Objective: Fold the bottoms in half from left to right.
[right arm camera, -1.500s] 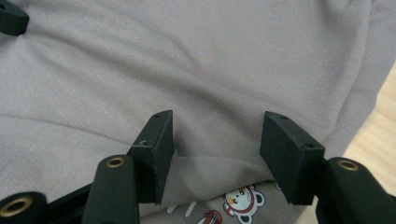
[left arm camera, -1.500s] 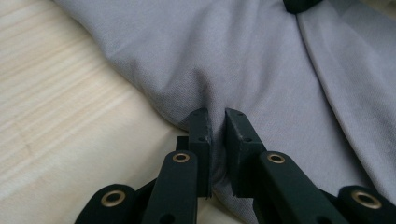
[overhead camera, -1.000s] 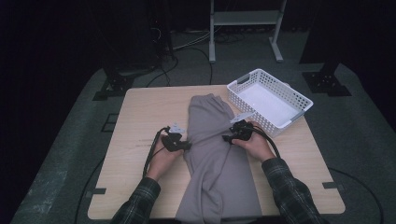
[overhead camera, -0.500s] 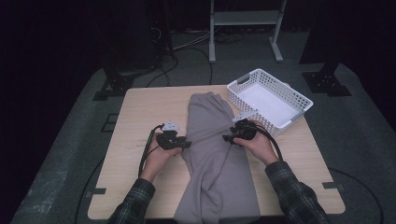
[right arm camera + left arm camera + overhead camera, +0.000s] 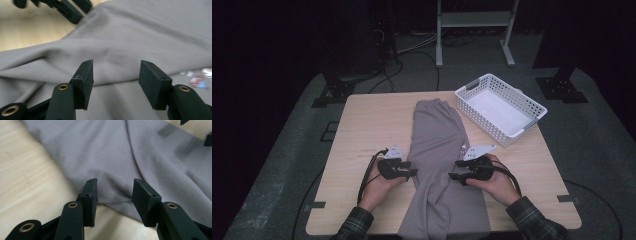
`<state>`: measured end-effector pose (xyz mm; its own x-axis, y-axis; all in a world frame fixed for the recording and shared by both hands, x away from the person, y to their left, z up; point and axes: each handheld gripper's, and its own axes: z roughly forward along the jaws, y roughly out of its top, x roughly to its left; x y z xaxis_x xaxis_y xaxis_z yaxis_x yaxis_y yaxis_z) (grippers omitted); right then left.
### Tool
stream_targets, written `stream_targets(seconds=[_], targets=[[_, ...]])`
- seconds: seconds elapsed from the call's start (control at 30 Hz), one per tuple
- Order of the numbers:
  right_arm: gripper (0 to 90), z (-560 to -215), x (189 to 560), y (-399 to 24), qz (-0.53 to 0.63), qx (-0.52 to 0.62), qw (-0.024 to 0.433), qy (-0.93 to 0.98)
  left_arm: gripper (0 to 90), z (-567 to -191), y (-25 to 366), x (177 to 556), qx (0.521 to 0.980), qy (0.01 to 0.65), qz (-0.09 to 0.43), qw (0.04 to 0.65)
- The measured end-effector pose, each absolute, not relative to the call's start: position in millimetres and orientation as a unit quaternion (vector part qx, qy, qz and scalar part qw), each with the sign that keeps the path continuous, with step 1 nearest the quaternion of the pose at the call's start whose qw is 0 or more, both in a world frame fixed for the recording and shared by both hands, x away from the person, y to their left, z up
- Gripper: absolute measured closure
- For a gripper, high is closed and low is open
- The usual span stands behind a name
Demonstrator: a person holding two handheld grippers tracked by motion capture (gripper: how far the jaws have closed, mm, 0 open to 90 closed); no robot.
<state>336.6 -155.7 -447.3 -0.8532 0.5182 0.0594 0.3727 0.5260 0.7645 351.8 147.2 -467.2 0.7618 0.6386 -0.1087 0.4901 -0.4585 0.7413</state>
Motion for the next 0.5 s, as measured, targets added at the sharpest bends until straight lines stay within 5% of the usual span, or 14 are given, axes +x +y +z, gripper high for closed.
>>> stream_targets(seconds=[0.5], targets=[[56.0,-442,310,-77,0.409,0.199,0.055,0.889,57.8,-473,143,353,0.863,0.318,0.109,0.377]])
